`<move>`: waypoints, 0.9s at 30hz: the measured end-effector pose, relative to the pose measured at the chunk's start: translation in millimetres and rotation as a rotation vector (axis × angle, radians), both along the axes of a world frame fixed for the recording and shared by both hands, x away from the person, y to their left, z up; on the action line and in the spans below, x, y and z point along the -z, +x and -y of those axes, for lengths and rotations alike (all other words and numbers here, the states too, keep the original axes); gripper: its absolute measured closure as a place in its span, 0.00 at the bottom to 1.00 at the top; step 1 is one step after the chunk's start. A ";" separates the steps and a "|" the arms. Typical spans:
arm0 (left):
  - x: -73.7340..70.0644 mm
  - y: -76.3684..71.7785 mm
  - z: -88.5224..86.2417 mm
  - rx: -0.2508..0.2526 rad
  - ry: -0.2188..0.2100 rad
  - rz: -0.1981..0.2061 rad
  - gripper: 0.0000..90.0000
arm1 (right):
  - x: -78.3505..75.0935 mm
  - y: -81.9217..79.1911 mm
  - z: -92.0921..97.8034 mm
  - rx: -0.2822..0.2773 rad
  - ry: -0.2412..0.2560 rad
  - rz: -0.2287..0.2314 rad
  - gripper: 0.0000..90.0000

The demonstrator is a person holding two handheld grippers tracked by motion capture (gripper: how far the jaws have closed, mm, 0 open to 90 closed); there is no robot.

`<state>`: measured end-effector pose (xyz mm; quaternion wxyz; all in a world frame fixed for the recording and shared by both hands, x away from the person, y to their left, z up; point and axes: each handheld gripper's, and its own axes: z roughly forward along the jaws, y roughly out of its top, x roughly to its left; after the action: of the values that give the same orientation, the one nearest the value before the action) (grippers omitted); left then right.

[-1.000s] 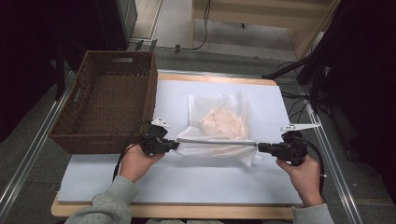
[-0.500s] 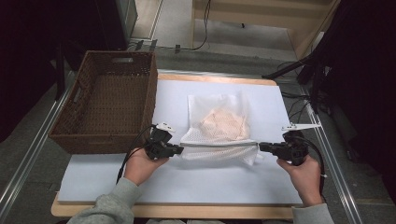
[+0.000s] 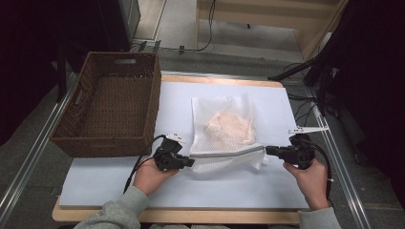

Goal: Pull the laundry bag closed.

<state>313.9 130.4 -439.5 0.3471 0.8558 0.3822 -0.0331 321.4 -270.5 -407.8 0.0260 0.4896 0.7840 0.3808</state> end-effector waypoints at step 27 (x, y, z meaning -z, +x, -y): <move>-19.8 -10.3 -30.5 -0.024 -0.058 0.061 0.43 | 6.2 4.9 4.0 0.019 -0.009 0.076 0.67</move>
<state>303.6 160.9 -419.7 0.3838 0.8412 0.3806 -0.0139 326.3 -274.5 -414.0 0.0618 0.4820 0.7795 0.3952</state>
